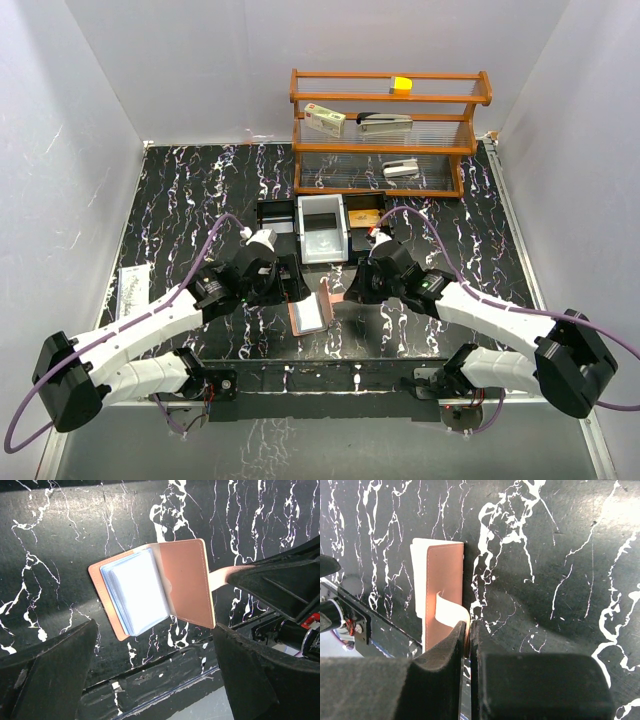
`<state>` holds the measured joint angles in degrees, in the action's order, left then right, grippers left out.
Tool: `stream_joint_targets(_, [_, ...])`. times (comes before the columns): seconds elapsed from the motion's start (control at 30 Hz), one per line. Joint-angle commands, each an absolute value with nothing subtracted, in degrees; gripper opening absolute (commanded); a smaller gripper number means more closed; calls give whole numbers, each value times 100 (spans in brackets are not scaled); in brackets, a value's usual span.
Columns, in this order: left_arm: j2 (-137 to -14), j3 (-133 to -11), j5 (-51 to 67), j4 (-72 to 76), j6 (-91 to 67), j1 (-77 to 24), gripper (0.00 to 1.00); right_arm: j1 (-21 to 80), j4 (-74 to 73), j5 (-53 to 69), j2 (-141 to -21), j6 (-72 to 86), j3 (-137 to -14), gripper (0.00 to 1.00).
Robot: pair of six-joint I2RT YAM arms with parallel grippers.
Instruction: Take the credit cards out of the card holder
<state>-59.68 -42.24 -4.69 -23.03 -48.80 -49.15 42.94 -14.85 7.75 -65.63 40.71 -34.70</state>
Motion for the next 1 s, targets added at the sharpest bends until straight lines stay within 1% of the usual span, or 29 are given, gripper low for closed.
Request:
stream_joint_targets(0.0, [-5844, -4245, -396, -2193, -4689, -4913, 99, 4240, -1325, 410, -6576, 4187, -3575, 0])
stream_joint_targets(0.1, [-5915, -4246, -369, -2138, -4629, -4916, 99, 4230, -1497, 265, -6791, 4211, -3658, 0])
stream_joint_targets(0.23, [-5938, -4158, -257, -2038, -4660, -4922, 99, 4212, -2019, -410, -6950, 4223, -3788, 0])
stream_joint_targets(0.43, [-5689, -4004, -185, -2033, -4740, -4922, 99, 4188, -2257, -507, -7064, 4409, -3974, 0])
stream_joint_targets(0.63, [-5728, -3887, 119, -1985, -4801, -4920, 98, 4192, -2269, -666, -6935, 4645, -3808, 1])
stream_joint_targets(0.73, [-5807, -3785, 127, -1829, -4823, -4919, 95, 4185, -2087, -634, -6937, 4664, -3672, 1])
stream_joint_targets(0.97, [-6101, -3662, 181, -1140, -4975, -4921, 83, 4192, -1879, -807, -7178, 4565, -3412, 2])
